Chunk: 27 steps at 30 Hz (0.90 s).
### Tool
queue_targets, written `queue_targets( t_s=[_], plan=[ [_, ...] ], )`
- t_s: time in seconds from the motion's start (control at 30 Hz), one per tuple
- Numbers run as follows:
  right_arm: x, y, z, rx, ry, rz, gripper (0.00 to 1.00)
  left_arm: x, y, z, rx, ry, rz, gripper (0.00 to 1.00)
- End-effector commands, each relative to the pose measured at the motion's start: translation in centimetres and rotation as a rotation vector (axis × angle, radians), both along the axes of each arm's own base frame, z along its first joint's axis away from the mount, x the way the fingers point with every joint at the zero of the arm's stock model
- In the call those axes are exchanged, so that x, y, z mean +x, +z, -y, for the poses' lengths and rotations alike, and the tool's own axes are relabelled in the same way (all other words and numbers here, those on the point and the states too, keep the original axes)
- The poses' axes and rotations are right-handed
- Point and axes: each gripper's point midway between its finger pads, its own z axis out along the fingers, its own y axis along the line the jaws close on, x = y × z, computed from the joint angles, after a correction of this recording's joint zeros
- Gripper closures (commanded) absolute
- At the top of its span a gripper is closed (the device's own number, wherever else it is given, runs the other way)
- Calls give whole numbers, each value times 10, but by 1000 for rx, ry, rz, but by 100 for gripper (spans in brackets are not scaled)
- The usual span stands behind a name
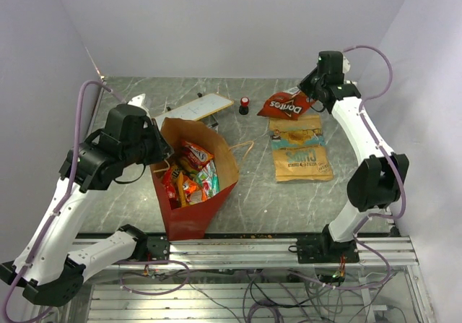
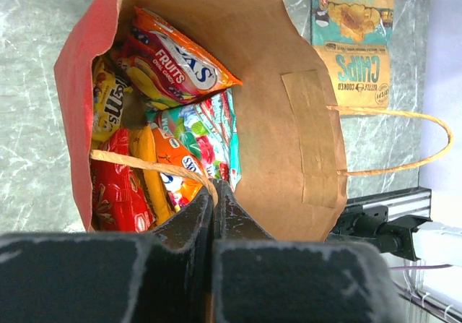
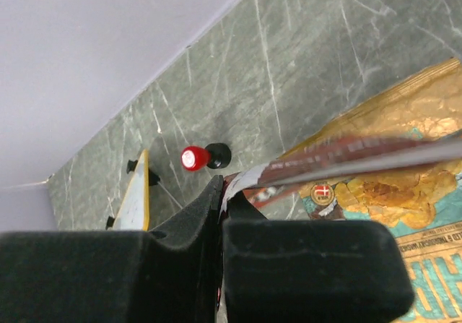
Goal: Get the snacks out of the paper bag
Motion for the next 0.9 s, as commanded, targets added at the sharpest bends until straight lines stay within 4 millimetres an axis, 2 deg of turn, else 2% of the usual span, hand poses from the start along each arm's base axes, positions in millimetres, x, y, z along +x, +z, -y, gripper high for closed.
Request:
queue_targets(
  t_s=[0.0,0.17,0.33,0.6,0.77,0.87],
  plan=[
    [27,0,0,80,-37,27,100,3,12,-9,12,44,34,93],
    [39,-12,6,64,-76,12,100,3,14,-11,19,53,29,93],
    [26,-25,25,-19,-129,7,100,3,18,-14,25,60,48,93],
    [-33,-66,53,-97,-226,-83,100,4,16,-10,20,37,44,93],
    [-69,-89,60,-77,-265,-130,100,5,12,1,3,-10,24,93],
    [-87,-95,63,-64,-288,-130,100,5,12,3,-3,-15,27,93]
  ],
)
